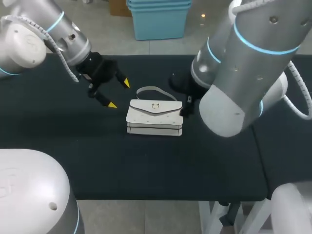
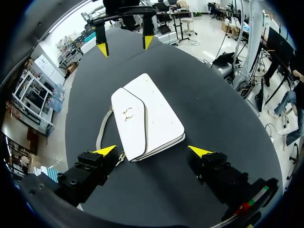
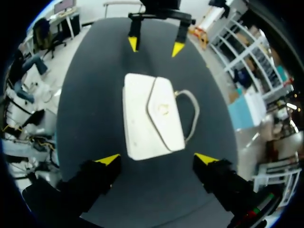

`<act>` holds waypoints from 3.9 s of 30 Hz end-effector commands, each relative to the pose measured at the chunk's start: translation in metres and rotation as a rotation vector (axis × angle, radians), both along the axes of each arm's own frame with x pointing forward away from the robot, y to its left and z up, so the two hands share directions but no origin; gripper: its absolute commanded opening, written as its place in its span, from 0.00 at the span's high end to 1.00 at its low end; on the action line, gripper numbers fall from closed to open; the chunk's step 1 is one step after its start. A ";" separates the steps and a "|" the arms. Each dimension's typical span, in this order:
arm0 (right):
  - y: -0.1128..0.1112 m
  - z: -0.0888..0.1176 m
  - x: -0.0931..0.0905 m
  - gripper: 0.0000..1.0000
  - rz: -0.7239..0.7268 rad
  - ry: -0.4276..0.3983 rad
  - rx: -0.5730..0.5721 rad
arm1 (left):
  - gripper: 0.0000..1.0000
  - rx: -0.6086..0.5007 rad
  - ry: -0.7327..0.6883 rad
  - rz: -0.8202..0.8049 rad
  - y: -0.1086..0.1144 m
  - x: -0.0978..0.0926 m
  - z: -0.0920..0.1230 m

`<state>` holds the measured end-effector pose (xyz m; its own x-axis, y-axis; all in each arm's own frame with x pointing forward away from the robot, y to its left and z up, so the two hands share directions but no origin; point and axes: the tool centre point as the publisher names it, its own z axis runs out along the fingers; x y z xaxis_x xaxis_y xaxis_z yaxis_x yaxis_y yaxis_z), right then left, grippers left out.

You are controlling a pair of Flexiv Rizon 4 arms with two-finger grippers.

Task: Pick up the bag, open it, inspect its contents, close it, and place it on the opposite side

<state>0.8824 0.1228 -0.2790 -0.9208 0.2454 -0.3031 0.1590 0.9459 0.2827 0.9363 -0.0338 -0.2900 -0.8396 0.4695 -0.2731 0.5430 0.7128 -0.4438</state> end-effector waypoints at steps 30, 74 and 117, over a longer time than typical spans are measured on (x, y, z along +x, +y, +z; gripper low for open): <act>0.011 -0.015 0.016 0.00 -0.119 -0.086 -0.167 | 0.00 -0.027 0.049 0.018 0.017 0.022 -0.001; 0.013 -0.008 0.034 0.00 -0.124 -0.010 0.184 | 0.00 0.014 0.078 0.040 0.012 0.023 0.001; -0.013 -0.010 0.061 0.00 -0.016 0.387 0.180 | 0.00 0.034 0.079 0.050 0.003 0.022 -0.001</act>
<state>0.9354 0.1026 -0.2932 -0.9449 0.3273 -0.0044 0.2807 0.8170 0.5038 0.9577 -0.0306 -0.2886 -0.8809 0.4339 -0.1891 0.4701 0.7553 -0.4566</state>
